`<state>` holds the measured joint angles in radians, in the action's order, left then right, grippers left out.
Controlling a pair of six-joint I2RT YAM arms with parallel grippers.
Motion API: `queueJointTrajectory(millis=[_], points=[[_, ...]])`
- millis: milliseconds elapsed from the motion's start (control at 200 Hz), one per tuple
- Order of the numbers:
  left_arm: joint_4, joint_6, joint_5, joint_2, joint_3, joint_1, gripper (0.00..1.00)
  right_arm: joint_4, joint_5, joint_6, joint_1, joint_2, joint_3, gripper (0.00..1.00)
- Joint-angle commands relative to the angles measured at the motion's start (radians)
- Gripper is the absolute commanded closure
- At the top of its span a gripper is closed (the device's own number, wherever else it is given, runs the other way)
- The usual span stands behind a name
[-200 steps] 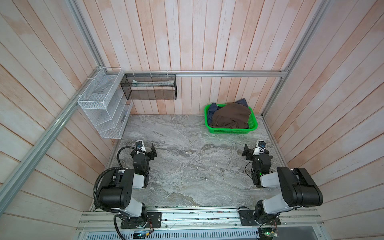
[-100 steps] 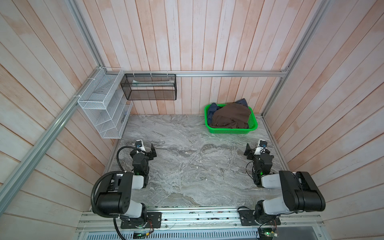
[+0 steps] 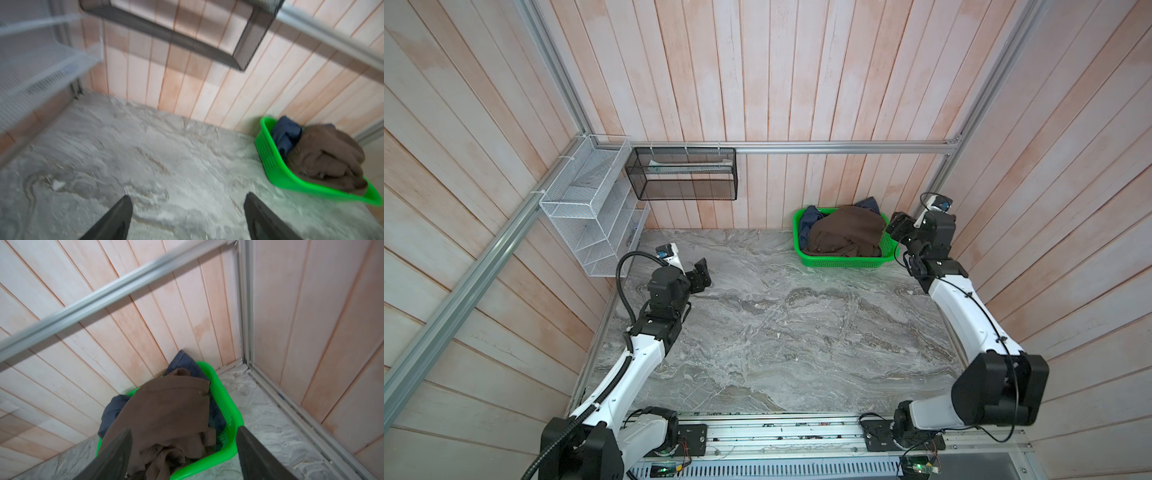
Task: Fold and stack the trousers
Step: 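Reach the right gripper into the green basket while the left arm rises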
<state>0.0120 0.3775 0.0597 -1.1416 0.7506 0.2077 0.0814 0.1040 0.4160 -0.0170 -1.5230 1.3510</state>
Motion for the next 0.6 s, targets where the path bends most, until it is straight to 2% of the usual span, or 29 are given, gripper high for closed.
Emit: queueJointTrajectory(millis=[0,80,135,310,590], points=[[-0.21,0.094,-0.097,-0.041,0.03,0.043,0.09,0.28,-0.099,-0.021,-0.033,-0.115,0.14,0.14],[-0.237,0.108,-0.109,-0.064,0.048,0.077,0.04,0.353,-0.127,-0.035,-0.045,-0.208,0.244,0.02],[-0.257,0.117,-0.103,-0.078,0.06,0.093,0.0,0.395,-0.132,-0.047,-0.057,-0.259,0.299,0.02],[-0.285,0.125,-0.087,-0.088,0.072,0.117,0.0,0.414,-0.165,-0.037,-0.077,-0.353,0.361,0.02],[-0.295,0.125,-0.078,-0.082,0.075,0.117,0.0,0.4,-0.222,0.091,-0.075,-0.443,0.423,0.02]])
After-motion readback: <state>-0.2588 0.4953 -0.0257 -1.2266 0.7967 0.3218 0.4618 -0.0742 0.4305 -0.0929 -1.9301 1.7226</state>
